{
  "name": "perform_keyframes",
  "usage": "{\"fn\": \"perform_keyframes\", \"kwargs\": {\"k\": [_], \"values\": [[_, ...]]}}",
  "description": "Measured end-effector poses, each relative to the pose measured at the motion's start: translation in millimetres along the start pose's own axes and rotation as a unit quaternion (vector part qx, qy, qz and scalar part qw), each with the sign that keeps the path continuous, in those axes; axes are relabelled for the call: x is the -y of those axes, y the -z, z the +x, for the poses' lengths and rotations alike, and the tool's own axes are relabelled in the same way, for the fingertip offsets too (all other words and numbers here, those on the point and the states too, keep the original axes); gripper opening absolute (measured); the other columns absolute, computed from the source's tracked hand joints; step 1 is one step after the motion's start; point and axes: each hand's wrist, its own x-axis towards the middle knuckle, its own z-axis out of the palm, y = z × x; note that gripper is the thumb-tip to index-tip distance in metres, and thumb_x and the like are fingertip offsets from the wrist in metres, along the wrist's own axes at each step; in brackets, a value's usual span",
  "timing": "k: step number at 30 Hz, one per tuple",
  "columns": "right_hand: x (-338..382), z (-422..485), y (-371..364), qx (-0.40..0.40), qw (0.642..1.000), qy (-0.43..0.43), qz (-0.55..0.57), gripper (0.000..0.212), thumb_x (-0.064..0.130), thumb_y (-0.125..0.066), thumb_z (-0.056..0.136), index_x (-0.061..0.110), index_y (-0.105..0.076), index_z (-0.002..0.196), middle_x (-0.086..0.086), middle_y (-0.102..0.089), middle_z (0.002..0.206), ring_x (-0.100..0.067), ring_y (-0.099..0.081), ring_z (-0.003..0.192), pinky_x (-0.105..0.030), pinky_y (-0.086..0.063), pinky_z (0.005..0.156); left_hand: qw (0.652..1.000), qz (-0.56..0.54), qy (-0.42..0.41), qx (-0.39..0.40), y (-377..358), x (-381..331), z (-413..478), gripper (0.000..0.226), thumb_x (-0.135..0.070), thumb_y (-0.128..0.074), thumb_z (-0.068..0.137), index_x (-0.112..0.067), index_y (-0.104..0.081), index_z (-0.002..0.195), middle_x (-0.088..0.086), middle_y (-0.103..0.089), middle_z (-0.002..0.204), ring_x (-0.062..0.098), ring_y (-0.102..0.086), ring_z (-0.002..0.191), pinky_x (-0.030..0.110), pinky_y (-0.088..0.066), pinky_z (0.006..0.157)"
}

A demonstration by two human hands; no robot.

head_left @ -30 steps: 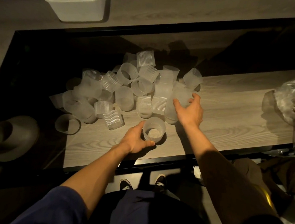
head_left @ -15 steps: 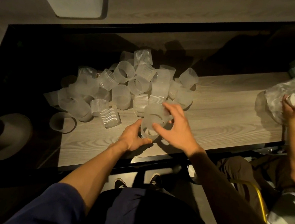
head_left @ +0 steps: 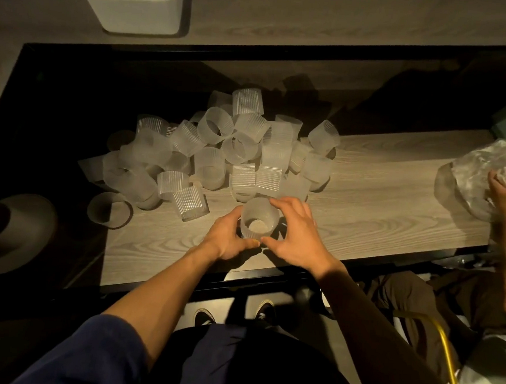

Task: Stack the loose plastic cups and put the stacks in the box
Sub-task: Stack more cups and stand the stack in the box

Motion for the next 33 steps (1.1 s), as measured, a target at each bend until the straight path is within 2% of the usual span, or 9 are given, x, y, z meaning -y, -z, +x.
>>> {"fn": "perform_keyframes", "kwargs": {"k": [3, 5, 7, 9, 12, 17, 24, 28, 33], "values": [[-7.5, -5.1, -0.1, 0.024, 0.998, -0.021, 0.055, 0.087, 0.042, -0.086, 0.074, 0.030, -0.044, 0.149, 0.005, -0.045, 0.136, -0.011, -0.039, 0.130, -0.024, -0.037, 0.108, 1.000, -0.001, 0.006, -0.003, -0.6, -1.4, -1.4, 0.092, -0.028, -0.091, 0.072, -0.026, -0.040, 0.148, -0.002, -0.062, 0.131, 0.017, -0.055, 0.122, 0.036, -0.044, 0.107], [-7.3, -5.1, 4.3, -0.033, 0.987, -0.061, 0.142, 0.075, 0.033, -0.084, 0.081, 0.026, -0.048, 0.147, 0.007, -0.047, 0.132, -0.006, -0.046, 0.122, -0.013, -0.041, 0.099, 1.000, 0.006, 0.012, 0.002, -0.3, -3.0, -1.3, 0.092, -0.026, -0.089, 0.073, -0.026, -0.038, 0.149, 0.000, -0.061, 0.134, 0.020, -0.055, 0.125, 0.041, -0.043, 0.109], [-4.9, 1.1, 10.5, -0.128, 0.971, -0.123, 0.160, 0.062, 0.027, -0.077, 0.088, 0.022, -0.050, 0.144, 0.005, -0.048, 0.131, -0.006, -0.050, 0.117, -0.016, -0.046, 0.095, 1.000, 0.015, 0.018, 0.006, 0.7, -3.9, -1.1, 0.091, -0.025, -0.088, 0.074, -0.026, -0.037, 0.150, 0.001, -0.059, 0.137, 0.021, -0.053, 0.127, 0.037, -0.040, 0.110], [-8.8, 12.1, 14.6, -0.187, 0.955, -0.175, 0.150, 0.057, 0.024, -0.075, 0.091, 0.018, -0.051, 0.142, -0.002, -0.050, 0.134, -0.013, -0.053, 0.119, -0.027, -0.049, 0.099, 1.000, 0.022, 0.021, 0.006, 1.4, -4.3, -1.1, 0.091, -0.026, -0.088, 0.075, -0.025, -0.037, 0.150, 0.001, -0.058, 0.138, 0.021, -0.051, 0.128, 0.034, -0.038, 0.108], [-15.6, 29.8, 19.6, -0.155, 0.949, -0.234, 0.147, 0.072, 0.028, -0.076, 0.089, 0.017, -0.040, 0.151, -0.008, -0.050, 0.146, -0.025, -0.049, 0.133, -0.042, -0.044, 0.111, 0.999, 0.023, 0.027, 0.005, 0.6, -5.3, -2.0, 0.091, -0.026, -0.088, 0.075, -0.025, -0.036, 0.150, 0.001, -0.057, 0.139, 0.023, -0.050, 0.130, 0.036, -0.038, 0.110], [-22.1, 45.6, 20.0, -0.101, 0.944, -0.260, 0.177, 0.070, 0.025, -0.075, 0.092, 0.016, -0.036, 0.150, -0.008, -0.057, 0.143, -0.027, -0.053, 0.132, -0.032, -0.043, 0.103, 0.999, 0.033, 0.039, 0.004, 0.8, -9.5, -2.7, 0.091, -0.023, -0.086, 0.077, -0.024, -0.033, 0.152, 0.002, -0.055, 0.142, 0.022, -0.047, 0.132, 0.030, -0.033, 0.106], [-36.3, 49.2, 15.9, -0.157, 0.918, -0.294, 0.214, 0.056, 0.018, -0.066, 0.096, 0.014, -0.044, 0.147, -0.004, -0.062, 0.130, -0.024, -0.059, 0.123, -0.028, -0.045, 0.098, 0.998, 0.035, 0.059, 0.009, 1.9, -12.9, -3.8, 0.088, -0.021, -0.086, 0.078, -0.024, -0.036, 0.150, 0.003, -0.056, 0.139, 0.023, -0.050, 0.129, 0.026, -0.033, 0.101], [-37.9, 48.6, 17.7, -0.101, 0.926, -0.269, 0.243, 0.080, 0.025, -0.080, 0.086, 0.016, -0.036, 0.152, -0.005, -0.056, 0.144, -0.022, -0.054, 0.130, -0.039, -0.046, 0.110, 0.997, 0.030, 0.065, 0.011, 2.0, -13.9, -4.4, 0.088, -0.020, -0.086, 0.078, -0.024, -0.036, 0.150, 0.003, -0.056, 0.140, 0.022, -0.049, 0.129, 0.029, -0.034, 0.103], [-36.7, 59.4, 11.6, -0.106, 0.926, -0.287, 0.223, 0.065, 0.028, -0.074, 0.091, 0.015, -0.042, 0.146, -0.009, -0.062, 0.138, -0.029, -0.059, 0.127, -0.042, -0.048, 0.108, 0.997, 0.036, 0.075, 0.007, 3.0, -13.6, -1.0, 0.089, -0.023, -0.088, 0.075, -0.027, -0.037, 0.148, 0.003, -0.058, 0.137, 0.024, -0.051, 0.128, 0.040, -0.040, 0.111]]}}
